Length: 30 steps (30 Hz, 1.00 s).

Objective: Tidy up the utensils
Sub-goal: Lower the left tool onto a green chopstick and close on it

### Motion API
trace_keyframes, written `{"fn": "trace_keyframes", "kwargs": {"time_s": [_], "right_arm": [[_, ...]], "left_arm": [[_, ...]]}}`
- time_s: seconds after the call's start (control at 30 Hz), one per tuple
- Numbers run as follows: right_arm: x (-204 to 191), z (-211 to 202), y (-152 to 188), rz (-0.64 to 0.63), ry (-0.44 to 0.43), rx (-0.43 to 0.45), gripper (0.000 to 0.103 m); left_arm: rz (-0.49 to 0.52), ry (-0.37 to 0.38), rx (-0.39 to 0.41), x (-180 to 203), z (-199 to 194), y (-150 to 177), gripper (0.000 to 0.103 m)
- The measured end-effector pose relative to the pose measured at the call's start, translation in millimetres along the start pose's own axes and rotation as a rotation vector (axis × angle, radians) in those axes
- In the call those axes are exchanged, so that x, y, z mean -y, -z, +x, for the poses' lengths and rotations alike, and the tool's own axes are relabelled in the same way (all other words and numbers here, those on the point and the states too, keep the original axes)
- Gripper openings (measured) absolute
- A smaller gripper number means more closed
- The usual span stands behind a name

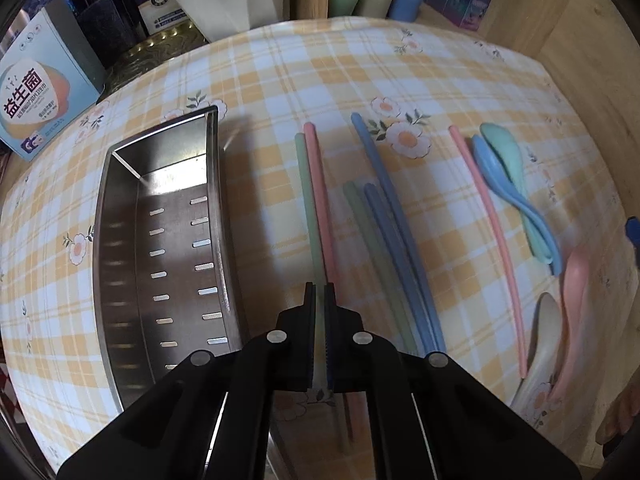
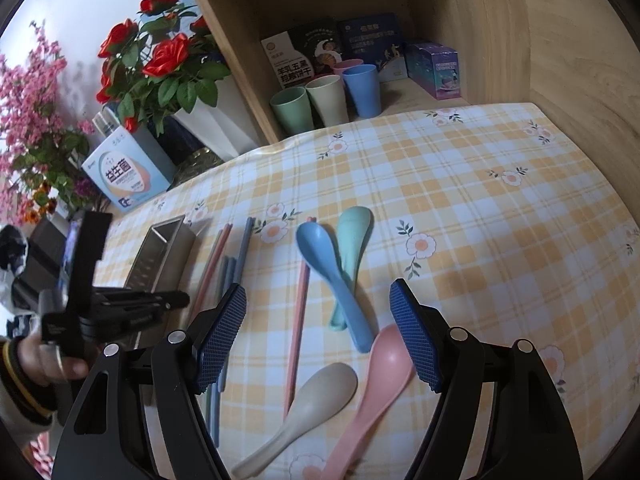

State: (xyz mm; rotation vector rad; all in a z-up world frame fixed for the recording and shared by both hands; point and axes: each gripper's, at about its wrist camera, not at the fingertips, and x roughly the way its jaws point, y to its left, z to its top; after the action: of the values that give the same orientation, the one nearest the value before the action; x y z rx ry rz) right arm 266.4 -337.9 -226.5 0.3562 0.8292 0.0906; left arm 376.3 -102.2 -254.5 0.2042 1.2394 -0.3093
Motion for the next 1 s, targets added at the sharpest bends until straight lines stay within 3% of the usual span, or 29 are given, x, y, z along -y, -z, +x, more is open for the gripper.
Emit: {"fn": "trace_keyframes", "kwargs": {"time_s": [0.33,0.7,1.0], "right_arm": [[8.6,-0.9,0.1,0.025,-0.005,0.005,0.072],[15.1,-5.2,1.7,0.041,-0.007,0.012,0.072],[23.8,-7.6,2.7,0.058,-0.003,0.013,0.072]], "left_arm": [[0.025,-0.018,-0.027,6.9,7.1,-8.7,0.004],[0.027,0.125,-0.044,38.1,5.1,-0.1,0.005],[-0.031,0.074,-0.029,28.7,10.9,-11.5,0.009]]}}
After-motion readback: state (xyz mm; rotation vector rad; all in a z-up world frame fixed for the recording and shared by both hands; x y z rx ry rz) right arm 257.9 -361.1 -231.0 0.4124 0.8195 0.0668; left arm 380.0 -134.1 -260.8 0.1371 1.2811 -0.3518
